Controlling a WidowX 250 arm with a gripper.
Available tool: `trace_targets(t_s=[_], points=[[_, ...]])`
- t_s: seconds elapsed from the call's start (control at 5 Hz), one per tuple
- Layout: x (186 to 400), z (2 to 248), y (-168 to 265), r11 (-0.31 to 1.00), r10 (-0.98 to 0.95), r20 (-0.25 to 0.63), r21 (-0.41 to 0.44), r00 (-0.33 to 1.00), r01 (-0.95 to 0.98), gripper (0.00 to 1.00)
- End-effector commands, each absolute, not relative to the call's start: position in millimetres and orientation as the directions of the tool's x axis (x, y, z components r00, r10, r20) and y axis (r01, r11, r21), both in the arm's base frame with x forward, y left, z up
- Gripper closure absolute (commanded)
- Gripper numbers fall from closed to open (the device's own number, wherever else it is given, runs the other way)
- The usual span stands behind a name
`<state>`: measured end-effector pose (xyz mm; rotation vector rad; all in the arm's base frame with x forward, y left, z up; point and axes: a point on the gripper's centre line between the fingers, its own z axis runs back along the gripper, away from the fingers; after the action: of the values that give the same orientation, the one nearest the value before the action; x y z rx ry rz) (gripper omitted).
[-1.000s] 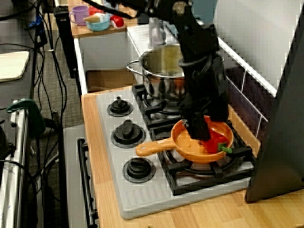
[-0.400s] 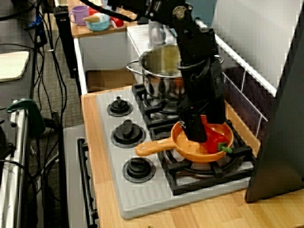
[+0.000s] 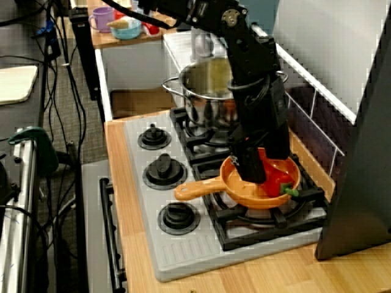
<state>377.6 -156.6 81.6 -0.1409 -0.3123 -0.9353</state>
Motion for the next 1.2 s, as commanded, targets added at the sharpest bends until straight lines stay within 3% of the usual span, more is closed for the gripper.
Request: trace_targets(t_s=[0.0,0.2,0.4,1.0], points=[[368.0,93.2,-160.2,0.597,-0.761,0.343,0.041,0.550,0.801,0.00],[368.8,95.1,-159.9,0.604,-0.755,0.346,0.041,0.556,0.796,0.00],[369.8,92.9,-158.7,0.623,-0.741,0.348,0.039,0.574,0.781,1.00],[369.1,95.2,-156.0,0.621,-0.742,0.355,0.041,0.570,0.783,1.00]])
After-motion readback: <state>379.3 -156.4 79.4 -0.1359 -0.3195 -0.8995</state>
